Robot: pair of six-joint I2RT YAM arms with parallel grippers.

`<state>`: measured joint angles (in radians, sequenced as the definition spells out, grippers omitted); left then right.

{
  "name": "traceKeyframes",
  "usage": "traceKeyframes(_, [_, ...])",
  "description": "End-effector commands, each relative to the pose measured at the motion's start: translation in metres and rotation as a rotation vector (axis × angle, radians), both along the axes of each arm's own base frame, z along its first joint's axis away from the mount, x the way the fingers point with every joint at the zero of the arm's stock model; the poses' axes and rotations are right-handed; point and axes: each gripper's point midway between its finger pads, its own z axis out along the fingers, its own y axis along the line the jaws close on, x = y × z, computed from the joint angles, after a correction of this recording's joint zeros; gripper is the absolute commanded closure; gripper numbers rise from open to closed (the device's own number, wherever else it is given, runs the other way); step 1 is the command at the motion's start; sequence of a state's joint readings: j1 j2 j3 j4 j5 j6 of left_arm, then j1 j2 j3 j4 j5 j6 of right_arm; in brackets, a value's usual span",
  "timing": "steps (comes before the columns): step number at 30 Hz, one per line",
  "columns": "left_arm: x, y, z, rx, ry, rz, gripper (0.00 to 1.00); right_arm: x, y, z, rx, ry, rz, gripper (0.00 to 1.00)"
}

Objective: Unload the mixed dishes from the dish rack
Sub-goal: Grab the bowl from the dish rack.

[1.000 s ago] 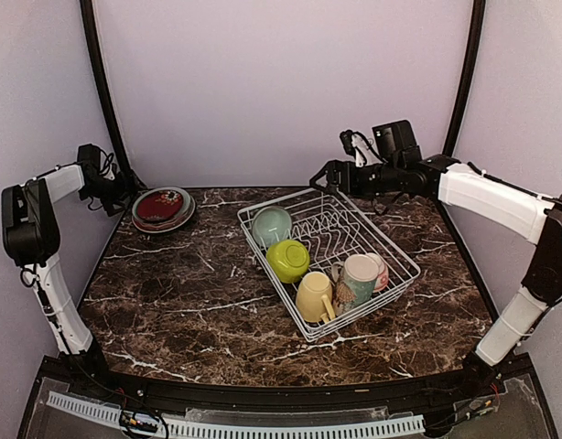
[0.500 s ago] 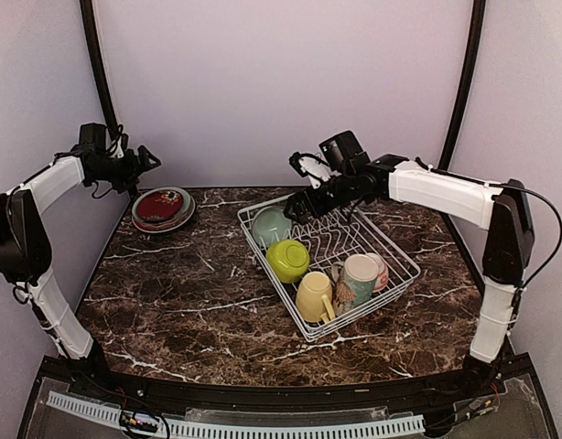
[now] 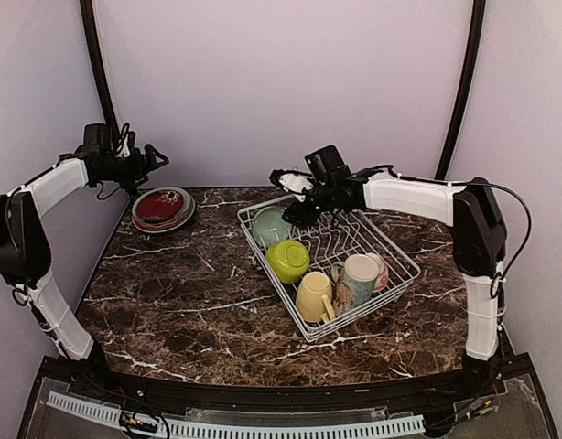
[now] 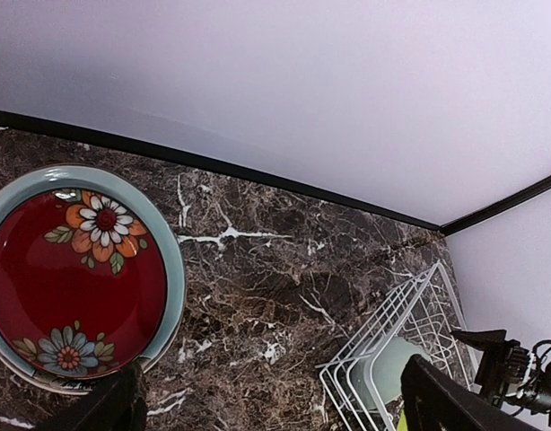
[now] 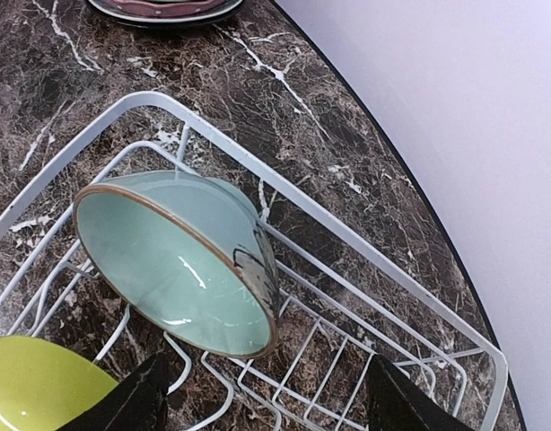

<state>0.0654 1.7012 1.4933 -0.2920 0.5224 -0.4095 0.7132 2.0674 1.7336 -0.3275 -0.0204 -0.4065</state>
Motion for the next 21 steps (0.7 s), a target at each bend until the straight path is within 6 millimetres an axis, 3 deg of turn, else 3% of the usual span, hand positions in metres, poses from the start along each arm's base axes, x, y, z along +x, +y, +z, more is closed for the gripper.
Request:
traceKeyframes(1, [-0.007,-0.006,0.021,-0.035,-0.052,-0.023,0.02,0.015,0.020,0.008,0.013,-0.116,0.074,0.30])
traceKeyframes(12, [-0.010,-0.011,0.031,-0.082,-0.072,-0.038,0.02,0.035,0.050,-0.017,-0.047,-0.180,0.124,0.54])
traceKeyframes(21, [-0.010,-0.012,0.028,-0.093,-0.066,-0.043,0.02,0.034,0.063,-0.023,-0.079,-0.225,0.154,0.76])
